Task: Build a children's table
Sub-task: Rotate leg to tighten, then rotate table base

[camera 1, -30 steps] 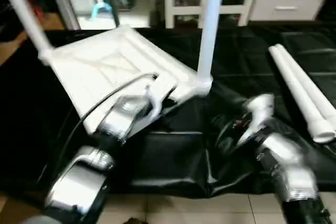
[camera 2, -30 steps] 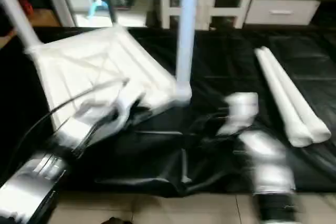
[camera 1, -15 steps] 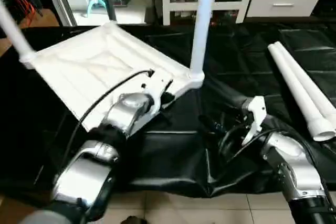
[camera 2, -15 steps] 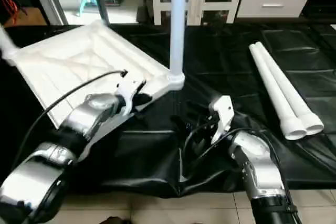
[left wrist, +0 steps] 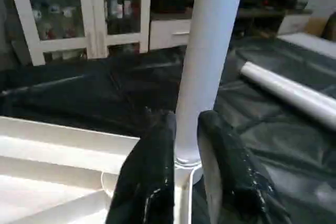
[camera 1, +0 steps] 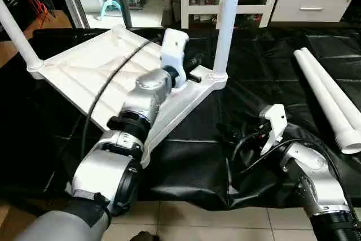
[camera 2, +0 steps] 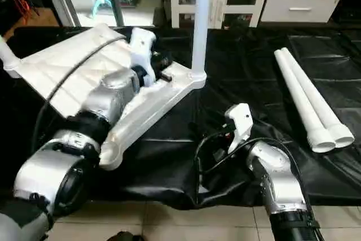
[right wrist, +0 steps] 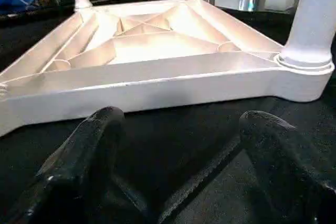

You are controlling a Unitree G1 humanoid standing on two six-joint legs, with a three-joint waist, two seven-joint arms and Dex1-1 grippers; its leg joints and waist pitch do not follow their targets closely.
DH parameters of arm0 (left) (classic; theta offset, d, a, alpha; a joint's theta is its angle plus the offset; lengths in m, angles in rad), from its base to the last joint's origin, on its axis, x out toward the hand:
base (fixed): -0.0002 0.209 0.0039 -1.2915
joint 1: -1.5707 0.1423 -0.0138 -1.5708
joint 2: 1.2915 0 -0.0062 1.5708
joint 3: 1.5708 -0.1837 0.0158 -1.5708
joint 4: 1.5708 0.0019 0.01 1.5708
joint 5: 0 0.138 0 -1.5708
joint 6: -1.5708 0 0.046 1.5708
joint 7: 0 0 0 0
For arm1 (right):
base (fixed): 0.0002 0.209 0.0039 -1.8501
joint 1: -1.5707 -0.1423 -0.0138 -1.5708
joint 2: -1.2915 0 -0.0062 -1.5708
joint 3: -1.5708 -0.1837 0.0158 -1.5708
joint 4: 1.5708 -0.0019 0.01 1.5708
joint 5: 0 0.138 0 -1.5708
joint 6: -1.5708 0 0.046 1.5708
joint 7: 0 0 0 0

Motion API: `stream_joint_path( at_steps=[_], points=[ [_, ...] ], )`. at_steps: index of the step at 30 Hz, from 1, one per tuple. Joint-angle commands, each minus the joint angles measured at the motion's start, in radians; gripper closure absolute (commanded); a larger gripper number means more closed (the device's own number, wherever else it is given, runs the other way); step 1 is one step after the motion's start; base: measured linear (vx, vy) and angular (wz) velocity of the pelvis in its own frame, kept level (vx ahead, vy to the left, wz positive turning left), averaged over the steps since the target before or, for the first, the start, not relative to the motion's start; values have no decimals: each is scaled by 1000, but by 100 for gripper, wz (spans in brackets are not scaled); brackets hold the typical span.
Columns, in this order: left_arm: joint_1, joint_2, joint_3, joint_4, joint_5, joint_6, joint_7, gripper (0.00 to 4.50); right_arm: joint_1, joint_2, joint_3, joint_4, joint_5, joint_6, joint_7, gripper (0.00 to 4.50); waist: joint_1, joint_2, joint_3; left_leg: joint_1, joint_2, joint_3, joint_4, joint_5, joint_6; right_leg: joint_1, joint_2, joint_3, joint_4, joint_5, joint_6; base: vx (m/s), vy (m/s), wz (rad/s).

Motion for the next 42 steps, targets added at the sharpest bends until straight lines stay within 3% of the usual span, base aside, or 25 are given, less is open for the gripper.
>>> stream_joint_path(
  at_steps=[1, 5, 6, 9, 10, 11, 12, 13, 14, 18, 20, 21, 22, 23, 28, 29, 31, 32, 34, 36, 37, 38, 39, 40, 42],
  points=[
    [26, 38, -35, -66, 20, 37, -72, 327, -9, 9, 11, 12, -9, -7, -2, 65, 1, -32, -74, 42, 18, -15, -64, -85, 130, 40, -33, 6, -72, 117, -289, 0, 0, 0],
    [117, 145, -99, -227, 52, 97, -213, 327, -11, 10, 21, 9, -14, -9, -3, 65, -4, -23, -74, 45, 23, -18, -70, -98, 117, 37, -34, 6, -72, 94, -290, 0, 0, 0],
    [160, 196, -120, -288, 61, 126, -261, 327, -11, 10, 21, 7, -13, -8, -3, 65, -5, -25, -71, 42, 23, -18, -74, -101, 117, 37, -34, 5, -72, 87, -292, 0, 0, 0],
    [314, 391, -173, -467, 64, 199, -439, 327, -9, 6, 20, 12, -10, -11, 1, 65, -25, -17, -69, 41, 22, -19, -80, -130, 95, 34, -28, 4, -70, 58, -283, 0, 0, 0],
    [370, 458, -182, -532, 40, 225, -516, 327, -8, 5, 21, 16, -10, -12, 5, 65, -29, -12, -69, 47, 23, -18, -84, -153, 76, 29, -26, 5, -72, 34, -281, 0, 0, 0],
    [407, 499, -182, -580, 16, 244, -565, 327, -6, 4, 22, 15, -11, -10, 8, 65, -31, -34, -67, 51, 26, -14, -87, -175, 61, 26, -26, 7, -77, 9, -280, 0, 0, 0],
    [436, 533, -182, -619, -3, 261, -602, 327, -6, 4, 23, 15, -12, -9, 11, 65, -25, -24, -70, 51, 27, -18, -87, -172, 51, 28, -30, 7, -68, 4, -281, 0, 0, 0],
    [469, 570, -182, -662, -25, 283, -643, 327, -5, 4, 25, 15, -13, -9, 15, 65, -22, -10, -68, 59, 30, -16, -93, -189, 30, 18, -27, 7, -70, -14, -275, 0, 0, 0],
    [516, 629, -181, -720, -52, 328, -695, 327, -6, 4, 27, 18, -15, -8, 20, 65, -21, -7, -65, 69, 29, -12, -96, -211, 7, 8, -18, 7, -72, -16, -270, 0, 0, 0],
    [599, 755, -167, -797, -35, 407, -737, 327, -22, 7, 38, 35, -19, -12, 30, 65, -16, -13, -57, 68, 23, -11, -107, -290, -47, 8, -18, 10, -74, -51, -244, 0, 0, 0],
    [610, 781, -153, -803, -23, 426, -730, 327, -31, 10, 44, 44, -19, -13, 35, 65, -15, -18, -49, 71, 22, -10, -112, -366, -78, 5, -25, 17, -87, -162, -220, 0, 0, 0],
    [610, 792, -147, -802, -13, 432, -723, 327, -36, 10, 50, 48, -22, -15, 39, 65, -19, -53, -47, 65, 22, -10, -114, -378, -78, 10, -28, 21, -96, -218, -201, 0, 0, 0],
    [614, 801, -144, -810, -9, 441, -720, 327, -39, 10, 54, 51, -23, -16, 42, 65, -13, -44, -48, 64, 22, -15, -115, -372, -78, 13, -33, 23, -92, -241, -193, 0, 0, 0],
    [607, 794, -150, -801, 4, 431, -710, 327, -40, 10, 56, 52, -24, -17, 43, 65, -13, -37, -47, 70, 24, -14, -116, -373, -82, 5, -36, 27, -99, -269, -180, 0, 0, 0],
    [558, 729, -179, -726, 58, 377, -615, 327, -40, 11, 55, 49, -26, -17, 44, 65, -17, -40, -55, 67, 21, -16, -117, -331, -89, 13, -26, 24, -94, -182, -179, 0, 0, 0],
    [531, 700, -192, -692, 72, 364, -580, 327, -37, 9, 54, 45, -27, -17, 44, 65, -16, -33, -55, 73, 20, -14, -115, -338, -90, 10, -26, 24, -95, -175, -185, 0, 0, 0],
    [493, 672, -224, -645, 99, 355, -548, 327, -29, 6, 51, 36, -27, -17, 44, 65, -15, -39, -57, 74, 19, -14, -113, -342, -89, 13, -25, 24, -97, -167, -191, 0, 0, 0],
    [485, 669, -236, -636, 108, 355, -546, 327, -26, 5, 51, 34, -27, -17, 44, 65, -16, -33, -60, 68, 18, -15, -113, -309, -87, 19, -24, 23, -93, -122, -194, 0, 0, 0],
    [477, 672, -256, -624, 127, 354, -549, 327, -23, 3, 51, 32, -26, -18, 44, 65, -20, -39, -64, 62, 15, -14, -107, -245, -64, 27, -20, 20, -83, -21, -213, 0, 0, 0],
    [466, 676, -286, -600, 159, 352, -556, 327, -19, 0, 49, 29, -25, -18, 43, 65, -22, -38, -64, 61, 14, -14, -106, -230, -54, 29, -21, 19, -81, 0, -220, 0, 0, 0],
    [463, 681, -307, -582, 185, 348, -568, 327, -16, -1, 48, 25, -25, -18, 40, 65, -25, -39, -64, 61, 14, -13, -104, -228, -47, 30, -21, 19, -82, 3, -227, 0, 0, 0],
    [463, 682, -309, -580, 187, 347, -569, 327, -15, -1, 48, 25, -25, -18, 40, 65, -29, -26, -62, 64, 15, -14, -106, -247, -49, 27, -20, 18, -86, -10, -230, 0, 0, 0],
    [463, 682, -309, -580, 187, 347, -569, 327, -15, -1, 48, 25, -25, -18, 40, 65, -30, -30, -62, 63, 14, -14, -105, -257, -52, 28, -19, 18, -85, -15, -234, 0, 0, 0],
    [457, 684, -335, -552, 223, 342, -580, 327, -10, -3, 45, 20, -24, -18, 35, 65, -30, -25, -59, 68, 16, -14, -109, -298, -58, 24, -19, 19, -92, -52, -239, 0, 0, 0],
    [450, 678, -342, -536, 233, 338, -577, 327, -9, -4, 44, 18, -24, -19, 34, 65, -30, -27, -58, 70, 17, -15, -111, -323, -66, 25, -20, 19, -92, -85, -240, 0, 0, 0]
  ],
)
